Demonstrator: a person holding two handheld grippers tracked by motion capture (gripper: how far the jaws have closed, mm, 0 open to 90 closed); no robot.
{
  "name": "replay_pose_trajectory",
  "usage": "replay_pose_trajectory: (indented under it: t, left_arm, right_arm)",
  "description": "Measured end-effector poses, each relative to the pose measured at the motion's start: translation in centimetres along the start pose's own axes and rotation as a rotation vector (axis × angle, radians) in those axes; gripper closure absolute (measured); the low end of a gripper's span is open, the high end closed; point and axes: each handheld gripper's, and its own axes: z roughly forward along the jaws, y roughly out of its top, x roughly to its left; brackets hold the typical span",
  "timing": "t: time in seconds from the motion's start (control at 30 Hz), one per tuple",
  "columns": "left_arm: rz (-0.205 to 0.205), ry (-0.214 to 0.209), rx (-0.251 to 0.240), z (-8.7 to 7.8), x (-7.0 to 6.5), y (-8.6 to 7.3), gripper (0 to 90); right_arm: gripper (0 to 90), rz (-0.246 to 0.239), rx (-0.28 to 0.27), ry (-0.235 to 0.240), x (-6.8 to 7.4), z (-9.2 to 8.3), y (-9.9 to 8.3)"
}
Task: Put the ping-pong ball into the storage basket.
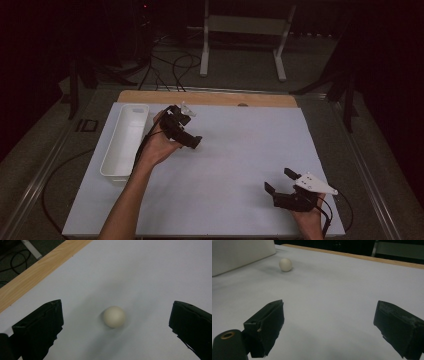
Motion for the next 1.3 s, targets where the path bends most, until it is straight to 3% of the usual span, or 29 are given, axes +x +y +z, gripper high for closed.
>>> replay_pose_trajectory:
  t: [0.57, 1.3]
  left_arm:
    - [-0.025, -0.019, 0.030, 0.9, 0.8, 0.8, 0.0]
    - [-0.014, -0.042, 0.062, 2.5, 1.2, 1.1, 0.0]
  right_arm:
    - [9.0, 0.004, -0.001, 0.000, -0.1, -0.1, 0.0]
    - [9.1, 0.006, 0.005, -0.002, -0.2, 0.0, -0.1]
